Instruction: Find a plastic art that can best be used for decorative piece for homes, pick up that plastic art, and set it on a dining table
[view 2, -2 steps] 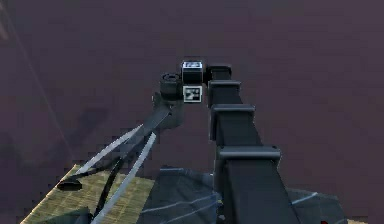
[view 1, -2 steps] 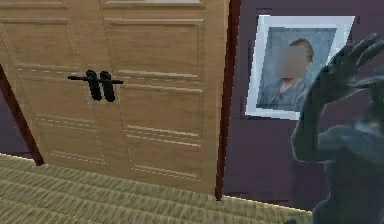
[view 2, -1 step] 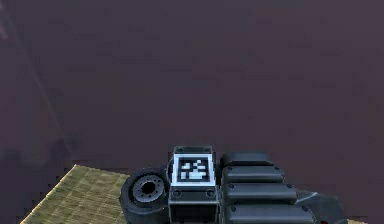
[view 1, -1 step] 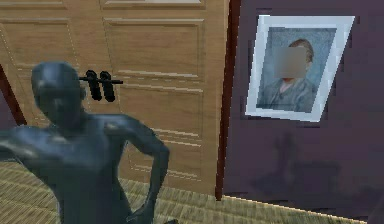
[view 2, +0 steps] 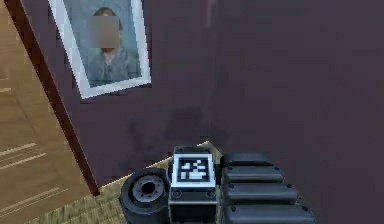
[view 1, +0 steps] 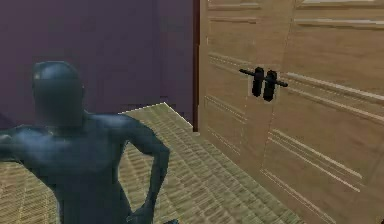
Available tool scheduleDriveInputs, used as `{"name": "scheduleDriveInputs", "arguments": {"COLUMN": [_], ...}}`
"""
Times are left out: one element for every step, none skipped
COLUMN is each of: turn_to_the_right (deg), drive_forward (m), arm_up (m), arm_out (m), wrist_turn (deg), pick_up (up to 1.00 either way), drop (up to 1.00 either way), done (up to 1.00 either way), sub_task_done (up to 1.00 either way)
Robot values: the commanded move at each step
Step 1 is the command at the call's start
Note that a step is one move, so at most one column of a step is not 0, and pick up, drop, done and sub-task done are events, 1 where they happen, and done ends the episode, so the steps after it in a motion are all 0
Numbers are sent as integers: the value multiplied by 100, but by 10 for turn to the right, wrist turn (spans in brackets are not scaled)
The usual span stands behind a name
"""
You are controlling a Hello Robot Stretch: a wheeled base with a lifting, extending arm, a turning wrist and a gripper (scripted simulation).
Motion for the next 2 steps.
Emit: {"name": "scheduleDriveInputs", "arguments": {"turn_to_the_right": [-300,0], "drive_forward": [0,20], "arm_up": [0,0], "arm_out": [0,0], "wrist_turn": [0,0], "pick_up": [0,0], "drop": [0,0], "done": [0,0], "sub_task_done": [0,0]}}
